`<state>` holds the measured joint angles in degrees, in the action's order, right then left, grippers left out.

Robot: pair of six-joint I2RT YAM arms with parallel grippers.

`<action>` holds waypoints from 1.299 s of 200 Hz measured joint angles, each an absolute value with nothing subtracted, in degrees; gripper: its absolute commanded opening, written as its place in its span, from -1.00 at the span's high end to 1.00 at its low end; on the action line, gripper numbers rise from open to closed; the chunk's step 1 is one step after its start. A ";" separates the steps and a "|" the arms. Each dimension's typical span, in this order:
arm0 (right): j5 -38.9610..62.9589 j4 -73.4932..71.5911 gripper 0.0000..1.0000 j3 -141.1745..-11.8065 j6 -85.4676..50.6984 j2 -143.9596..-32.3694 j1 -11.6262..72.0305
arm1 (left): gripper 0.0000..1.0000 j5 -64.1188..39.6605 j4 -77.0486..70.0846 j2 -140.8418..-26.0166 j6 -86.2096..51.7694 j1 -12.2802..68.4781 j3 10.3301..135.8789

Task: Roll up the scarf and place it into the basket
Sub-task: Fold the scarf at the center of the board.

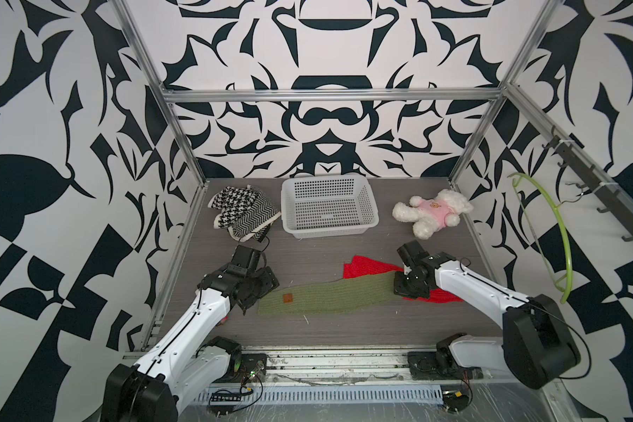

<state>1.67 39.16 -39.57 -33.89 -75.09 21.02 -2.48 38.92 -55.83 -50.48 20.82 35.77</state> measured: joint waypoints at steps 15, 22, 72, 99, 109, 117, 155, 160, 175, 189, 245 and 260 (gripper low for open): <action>0.71 39.59 1.00 -39.59 -34.17 -73.97 21.02 | -0.55 -2.50 38.48 -55.79 -50.22 20.82 35.77; -0.27 40.27 1.00 -39.79 -34.26 -72.93 20.99 | -0.55 -2.50 38.35 -55.77 -50.09 20.82 35.77; -4.23 46.46 1.00 -47.16 -33.98 -66.37 20.80 | -0.63 -3.99 37.06 -58.48 -48.60 20.82 37.58; -4.58 48.64 1.00 -51.42 -33.91 -65.32 24.27 | -0.88 -4.12 36.97 -61.10 -46.87 20.82 43.13; -4.80 49.74 1.00 -53.12 -34.09 -65.36 27.35 | -0.90 -4.19 37.17 -62.52 -45.39 20.75 46.33; -4.97 50.17 1.00 -54.48 -34.28 -65.58 29.95 | -0.91 -4.29 37.01 -63.81 -44.49 20.53 49.12; -5.28 49.30 1.00 -61.91 -36.27 -72.31 44.58 | -0.99 -6.66 36.25 -66.87 -41.78 16.60 55.44; -5.17 48.75 1.00 -62.83 -36.56 -73.87 46.22 | -1.00 -7.05 36.25 -66.98 -41.54 15.88 55.55; -4.45 46.63 1.00 -65.67 -37.34 -79.64 50.52 | -0.99 -8.49 36.73 -67.02 -40.73 12.78 55.57; -3.46 44.60 1.00 -68.71 -37.78 -85.36 53.80 | -0.98 -9.82 37.47 -66.70 -39.88 9.32 55.51; 2.59 39.72 1.00 -88.88 -38.68 -109.47 63.57 | -0.98 -14.59 39.99 -62.26 -36.51 -0.93 54.06; 4.99 38.81 0.97 -95.98 -38.63 -115.39 65.95 | -0.99 -16.14 40.12 -62.15 -36.14 -0.95 53.15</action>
<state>4.99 38.81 -95.98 -38.63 -115.39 65.95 -16.14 40.12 -62.15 -36.14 -0.95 53.15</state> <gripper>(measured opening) 0.052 0.992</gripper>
